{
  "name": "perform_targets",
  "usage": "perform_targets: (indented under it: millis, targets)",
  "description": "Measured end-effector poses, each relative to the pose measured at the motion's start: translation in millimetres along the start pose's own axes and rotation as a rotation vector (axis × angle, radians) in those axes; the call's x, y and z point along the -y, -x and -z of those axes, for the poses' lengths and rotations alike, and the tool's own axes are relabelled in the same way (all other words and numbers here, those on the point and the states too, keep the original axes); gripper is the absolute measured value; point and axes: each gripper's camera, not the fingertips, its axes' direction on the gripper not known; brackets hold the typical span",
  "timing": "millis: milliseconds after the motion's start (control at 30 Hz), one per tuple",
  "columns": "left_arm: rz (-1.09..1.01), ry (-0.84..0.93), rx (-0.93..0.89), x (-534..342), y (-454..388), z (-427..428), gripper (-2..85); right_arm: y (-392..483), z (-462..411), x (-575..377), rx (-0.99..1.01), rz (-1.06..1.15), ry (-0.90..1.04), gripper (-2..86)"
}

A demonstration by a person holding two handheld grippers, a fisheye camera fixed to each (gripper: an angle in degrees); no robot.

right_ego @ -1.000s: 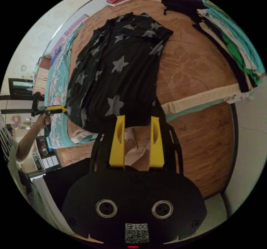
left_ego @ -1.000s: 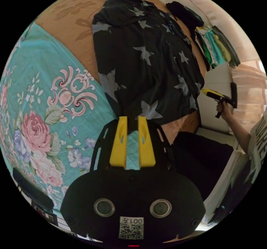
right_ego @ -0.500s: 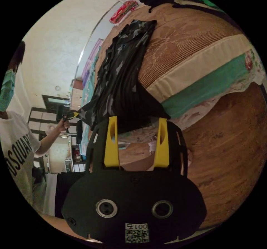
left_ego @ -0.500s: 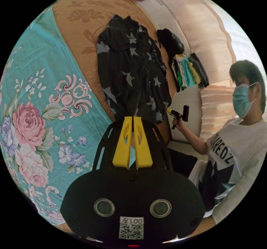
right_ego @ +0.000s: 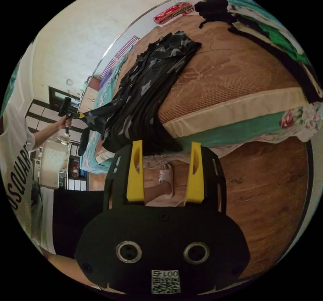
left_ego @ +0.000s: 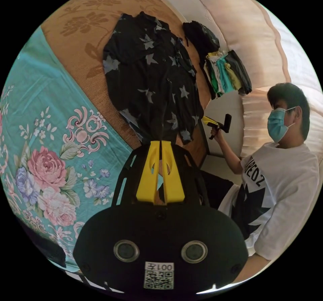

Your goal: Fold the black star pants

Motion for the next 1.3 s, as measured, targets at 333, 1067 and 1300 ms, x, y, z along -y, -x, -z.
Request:
perform_targets:
  millis: [333,1067,1300]
  targets:
    - [0.042,0.009,-0.049,-13,19,-1,-0.9,-14,-4,-11,0.067,-0.126,-0.013,13.4]
    - [0.163,-0.169,-0.396,-99,29,27,-0.9,55,138,7,0.647,-0.066,0.206,1.3]
    - [-0.023,-0.292,-0.498,-52,6,67,-0.9,104,180,79,0.781,0.049,0.174,1.7]
